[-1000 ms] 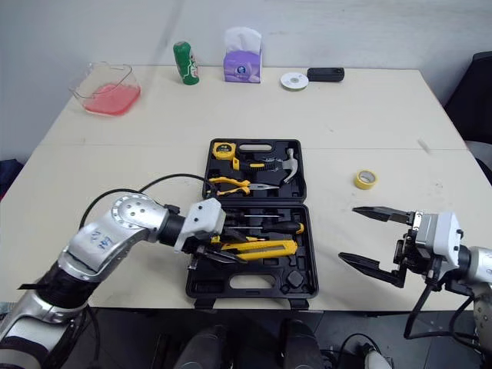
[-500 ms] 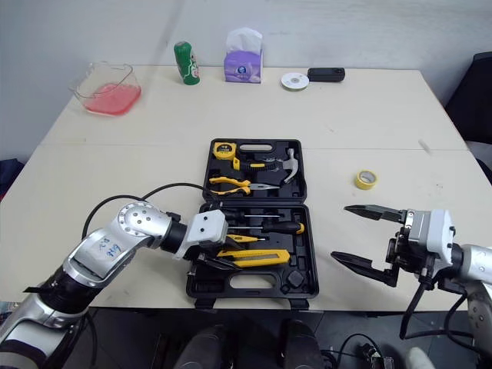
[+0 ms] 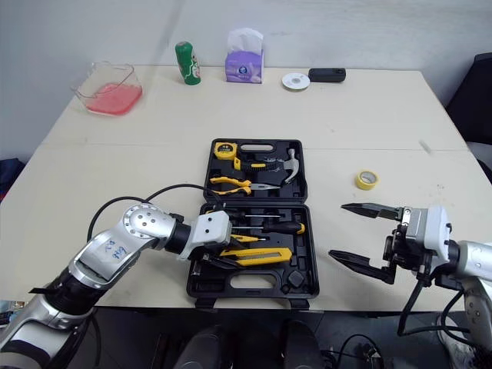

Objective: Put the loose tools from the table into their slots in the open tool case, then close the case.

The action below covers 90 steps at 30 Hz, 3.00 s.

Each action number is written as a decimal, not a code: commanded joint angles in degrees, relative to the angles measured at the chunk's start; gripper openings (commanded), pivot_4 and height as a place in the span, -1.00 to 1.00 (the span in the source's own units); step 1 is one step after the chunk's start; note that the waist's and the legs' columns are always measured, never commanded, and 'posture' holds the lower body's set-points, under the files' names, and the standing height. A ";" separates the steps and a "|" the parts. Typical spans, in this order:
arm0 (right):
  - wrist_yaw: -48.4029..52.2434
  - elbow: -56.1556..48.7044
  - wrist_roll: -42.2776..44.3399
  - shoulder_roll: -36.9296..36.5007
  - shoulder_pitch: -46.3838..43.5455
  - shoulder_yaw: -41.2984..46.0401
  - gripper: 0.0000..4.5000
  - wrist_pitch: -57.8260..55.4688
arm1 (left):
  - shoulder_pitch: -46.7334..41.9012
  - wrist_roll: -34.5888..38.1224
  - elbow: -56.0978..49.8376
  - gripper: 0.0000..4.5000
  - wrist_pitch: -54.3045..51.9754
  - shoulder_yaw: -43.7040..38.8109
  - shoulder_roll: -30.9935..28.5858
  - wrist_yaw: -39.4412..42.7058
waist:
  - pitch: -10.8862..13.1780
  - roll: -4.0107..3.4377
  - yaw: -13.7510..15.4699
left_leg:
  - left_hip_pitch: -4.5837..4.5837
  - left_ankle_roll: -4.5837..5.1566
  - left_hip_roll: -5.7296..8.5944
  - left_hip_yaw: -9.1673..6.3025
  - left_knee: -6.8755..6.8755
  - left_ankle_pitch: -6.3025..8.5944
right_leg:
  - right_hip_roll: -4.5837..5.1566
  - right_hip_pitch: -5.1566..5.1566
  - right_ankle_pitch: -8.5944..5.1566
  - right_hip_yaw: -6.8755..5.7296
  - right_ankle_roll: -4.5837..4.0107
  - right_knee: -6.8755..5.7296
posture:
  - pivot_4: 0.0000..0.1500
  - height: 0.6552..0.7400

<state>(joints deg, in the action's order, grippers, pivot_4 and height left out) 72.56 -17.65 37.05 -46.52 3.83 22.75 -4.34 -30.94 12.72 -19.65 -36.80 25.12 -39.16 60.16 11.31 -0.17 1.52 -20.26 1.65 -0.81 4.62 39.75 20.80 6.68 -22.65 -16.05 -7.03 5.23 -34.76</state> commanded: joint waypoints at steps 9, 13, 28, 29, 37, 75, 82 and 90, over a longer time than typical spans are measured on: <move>0.80 0.81 0.16 0.94 0.41 0.55 1.00 2.38 | -0.86 -1.69 1.62 0.89 8.42 -1.21 0.89 2.65 | 0.00 0.00 -0.01 | -0.01 0.01 0.00 0.00 0.03 0.01 | -0.02 0.00 0.00 0.00 0.00 0.00 | 1.00 1.00; 0.47 0.90 0.02 1.00 0.25 0.32 1.00 2.63 | -1.10 1.93 2.76 0.89 13.46 -4.83 3.06 4.58 | 0.00 0.00 0.03 | -0.02 0.02 0.00 0.00 0.10 0.01 | 0.00 0.00 0.00 0.00 0.00 -0.04 | 1.00 1.00; 0.44 1.94 -0.54 1.13 0.17 0.65 1.00 3.59 | 0.10 4.30 4.26 0.89 20.60 -8.58 3.66 8.27 | 0.00 0.00 -0.03 | -0.03 0.04 0.00 0.00 0.21 0.02 | -0.01 0.00 0.00 -0.01 0.00 -0.13 | 1.00 1.00; 0.34 1.82 -0.54 1.10 0.24 0.68 1.00 3.50 | 0.68 4.44 3.37 0.89 21.03 -8.58 3.40 8.73 | 0.00 0.00 -0.05 | -0.03 0.04 0.00 0.00 0.21 0.02 | 0.00 0.00 0.00 -0.01 0.00 -0.12 | 1.00 1.00; -0.84 0.01 -0.22 0.83 0.62 0.44 1.00 2.04 | 5.08 0.35 0.59 0.89 23.37 -7.04 1.80 7.71 | 0.00 0.00 -0.01 | -0.01 0.04 -0.01 0.00 0.22 0.02 | 0.01 0.01 0.00 0.01 0.00 -0.14 | 1.00 1.00; -1.85 -0.71 -0.54 1.51 -0.92 -0.83 1.00 0.72 | 3.69 -6.47 7.68 0.89 26.25 -9.65 3.92 -1.68 | -0.01 -0.01 -0.03 | 0.02 0.11 0.00 0.00 0.27 0.06 | 0.07 0.05 0.01 0.01 0.02 -0.20 | 1.00 1.00; -1.83 -0.22 -0.86 2.05 -0.66 -1.27 1.00 1.57 | 2.09 -5.94 8.12 0.89 22.97 -11.61 5.06 -3.84 | -0.01 -0.01 -0.03 | 0.02 0.11 0.00 0.00 0.28 0.06 | 0.07 0.05 0.01 0.00 0.02 -0.20 | 1.00 1.00; -2.48 -0.67 -1.12 2.51 -0.74 -1.57 1.00 1.63 | 1.51 -7.79 11.39 0.89 23.84 -12.31 5.00 -5.90 | 0.00 -0.01 -0.03 | 0.01 0.11 0.00 0.01 0.27 0.06 | 0.02 0.03 0.01 0.00 0.02 -0.21 | 1.00 1.00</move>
<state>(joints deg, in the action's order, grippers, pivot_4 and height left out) 70.36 -17.61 35.31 -44.31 3.19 20.55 -3.67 -29.01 3.32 -6.64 -14.21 14.40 -34.31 53.59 11.30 -0.18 1.48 -20.26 1.76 -0.82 4.63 40.02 20.86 6.72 -22.62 -16.03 -7.02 5.26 -34.96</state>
